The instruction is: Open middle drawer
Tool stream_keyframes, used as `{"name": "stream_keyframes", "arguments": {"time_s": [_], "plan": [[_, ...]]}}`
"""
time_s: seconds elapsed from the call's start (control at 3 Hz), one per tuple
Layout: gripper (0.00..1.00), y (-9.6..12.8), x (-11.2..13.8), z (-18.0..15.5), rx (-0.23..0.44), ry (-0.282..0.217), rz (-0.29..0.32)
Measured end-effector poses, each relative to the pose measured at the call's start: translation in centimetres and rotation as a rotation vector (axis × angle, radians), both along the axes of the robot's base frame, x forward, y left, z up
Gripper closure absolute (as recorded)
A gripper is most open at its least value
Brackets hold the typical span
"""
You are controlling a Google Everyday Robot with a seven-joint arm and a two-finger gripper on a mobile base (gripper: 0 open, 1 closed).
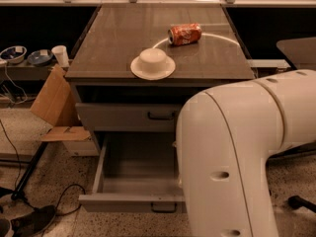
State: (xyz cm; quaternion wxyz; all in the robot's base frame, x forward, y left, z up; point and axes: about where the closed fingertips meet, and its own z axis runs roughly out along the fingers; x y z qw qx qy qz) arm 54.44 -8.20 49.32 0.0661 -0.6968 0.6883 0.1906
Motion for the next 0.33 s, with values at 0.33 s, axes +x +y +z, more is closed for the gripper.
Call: {"name": "stream_keyframes", "arguments": {"time_s": [0.33], "plan": [[0.00,0.00,0.00,0.00,0.000,0.000,0.000]]}}
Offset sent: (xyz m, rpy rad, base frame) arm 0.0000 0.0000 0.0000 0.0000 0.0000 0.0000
